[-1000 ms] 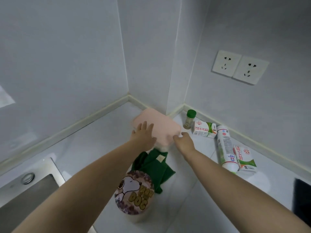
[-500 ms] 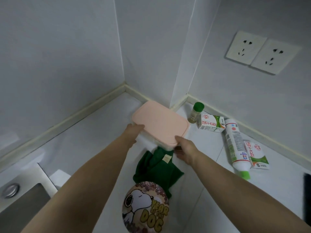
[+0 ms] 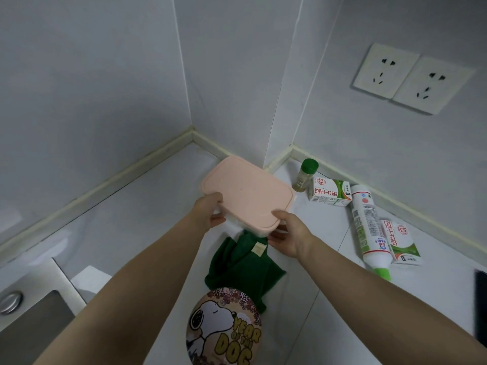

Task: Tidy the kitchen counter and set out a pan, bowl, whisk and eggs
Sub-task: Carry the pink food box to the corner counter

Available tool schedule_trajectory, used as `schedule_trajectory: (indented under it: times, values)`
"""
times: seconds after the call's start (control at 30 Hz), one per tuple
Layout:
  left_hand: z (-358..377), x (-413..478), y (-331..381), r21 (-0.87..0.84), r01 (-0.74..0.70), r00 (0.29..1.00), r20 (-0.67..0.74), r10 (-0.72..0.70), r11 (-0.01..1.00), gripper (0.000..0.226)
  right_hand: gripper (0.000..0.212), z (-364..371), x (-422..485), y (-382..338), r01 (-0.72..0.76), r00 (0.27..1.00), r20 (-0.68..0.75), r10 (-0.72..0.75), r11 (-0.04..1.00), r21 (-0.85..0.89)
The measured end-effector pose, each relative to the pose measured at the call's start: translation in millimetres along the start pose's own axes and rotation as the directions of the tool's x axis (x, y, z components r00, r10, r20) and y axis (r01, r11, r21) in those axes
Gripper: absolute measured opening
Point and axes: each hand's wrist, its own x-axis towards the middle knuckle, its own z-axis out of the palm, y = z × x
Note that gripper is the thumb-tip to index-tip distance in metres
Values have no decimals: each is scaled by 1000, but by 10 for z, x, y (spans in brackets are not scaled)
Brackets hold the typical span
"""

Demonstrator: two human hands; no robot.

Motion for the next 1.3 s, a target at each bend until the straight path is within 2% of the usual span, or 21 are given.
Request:
schedule_trajectory:
  times: [0.1,0.17,0.33,0.43,0.57,0.7,0.77,0.87,1.07,1.13,1.23,1.3]
  values:
    - [-38,-36,7,-31,9,1000,18,-9,999,15,46,11,25,31,-15,1000,3,15,998,-55]
    - [-67,-76,21,-55,20,1000,23,-19,998,5,42,31,15,27,1,1000,13,0,998,-57]
    - [-110,-198,-2,-124,54,995,89,-44,991,8,22,105,-160,-73,82,994,75,-85,996,36]
    - [-113,-353,-15,-138,44,995,97,-30,989,10,25,124,-320,-97,114,989,92,-118,992,46]
    - [-65,-553,23,-75,5,994,112,3,997,24,23,52,-515,-98,153,982,106,-158,986,60]
    - [20,-825,97,13,1,990,140,-3,1000,5,25,-83,-751,-118,203,968,131,-212,976,80]
    - [73,-931,124,69,-29,988,151,18,997,13,26,-189,-863,-140,233,962,127,-243,968,91]
    - [214,-1157,172,119,-95,978,195,71,988,48,34,-408,-1036,-188,263,954,117,-278,956,129]
    - [629,-1562,122,68,-120,971,214,103,990,61,23,-908,-1394,-252,313,945,32,-324,932,184]
    - [796,-1685,53,31,-110,970,222,101,993,55,24,-1093,-1503,-256,336,938,13,-345,922,193]
    - [1089,-1940,-105,-37,-71,960,270,79,997,32,28,-1424,-1651,-230,353,933,-20,-358,906,233]
    - [1255,-2054,-191,-29,-94,946,308,98,995,35,29,-1625,-1740,-206,360,931,-42,-363,893,270]
